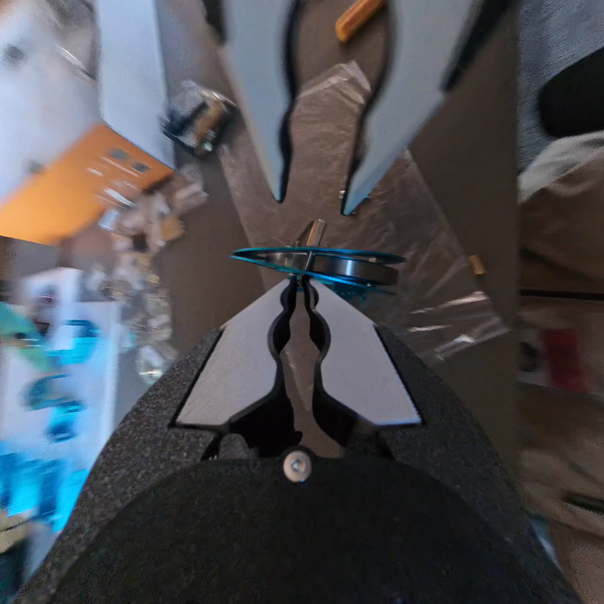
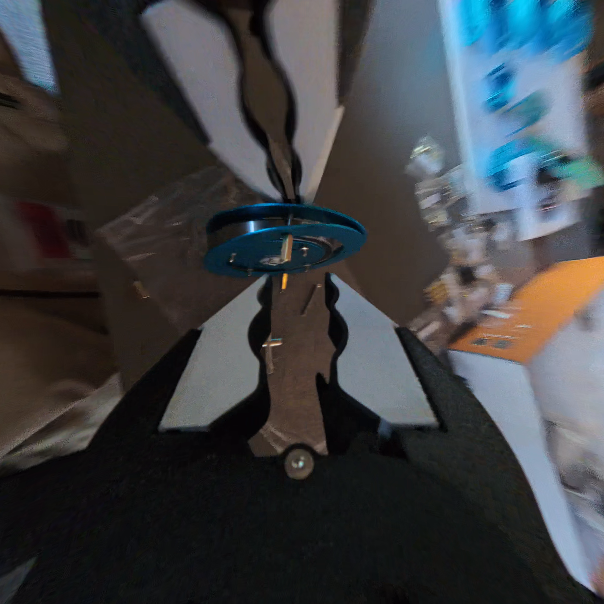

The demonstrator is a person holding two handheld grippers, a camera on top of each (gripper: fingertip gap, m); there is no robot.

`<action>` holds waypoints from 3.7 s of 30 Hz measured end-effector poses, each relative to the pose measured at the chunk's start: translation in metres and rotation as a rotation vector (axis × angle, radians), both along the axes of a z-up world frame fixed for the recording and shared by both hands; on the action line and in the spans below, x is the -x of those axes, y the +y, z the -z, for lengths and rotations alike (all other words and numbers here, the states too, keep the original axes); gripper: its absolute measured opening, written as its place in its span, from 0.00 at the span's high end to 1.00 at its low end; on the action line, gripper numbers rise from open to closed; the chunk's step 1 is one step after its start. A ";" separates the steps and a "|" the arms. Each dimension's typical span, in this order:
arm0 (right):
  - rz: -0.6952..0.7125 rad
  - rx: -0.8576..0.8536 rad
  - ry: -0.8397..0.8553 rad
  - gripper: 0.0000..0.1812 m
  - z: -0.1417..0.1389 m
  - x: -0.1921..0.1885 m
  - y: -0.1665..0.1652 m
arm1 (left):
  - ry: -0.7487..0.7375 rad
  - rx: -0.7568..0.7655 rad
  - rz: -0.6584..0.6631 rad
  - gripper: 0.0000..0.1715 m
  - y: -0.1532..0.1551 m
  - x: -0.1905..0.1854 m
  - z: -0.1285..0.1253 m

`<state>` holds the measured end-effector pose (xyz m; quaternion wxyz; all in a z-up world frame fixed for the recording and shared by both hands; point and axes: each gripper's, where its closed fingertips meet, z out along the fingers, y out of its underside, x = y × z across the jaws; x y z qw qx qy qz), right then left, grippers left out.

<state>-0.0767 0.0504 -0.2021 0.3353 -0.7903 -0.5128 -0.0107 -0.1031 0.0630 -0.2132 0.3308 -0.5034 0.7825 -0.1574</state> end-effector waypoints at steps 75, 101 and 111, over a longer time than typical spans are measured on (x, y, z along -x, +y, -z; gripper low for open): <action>0.119 1.251 0.543 0.97 0.003 0.010 -0.033 | -0.397 -1.090 0.139 0.99 -0.015 -0.021 -0.012; 0.278 -0.258 0.755 0.85 0.011 0.020 -0.051 | -0.342 -0.172 -0.159 0.98 -0.013 0.009 -0.001; 0.262 -0.215 0.850 0.87 0.012 0.021 -0.050 | -0.356 -0.063 -0.230 0.98 -0.020 0.013 0.001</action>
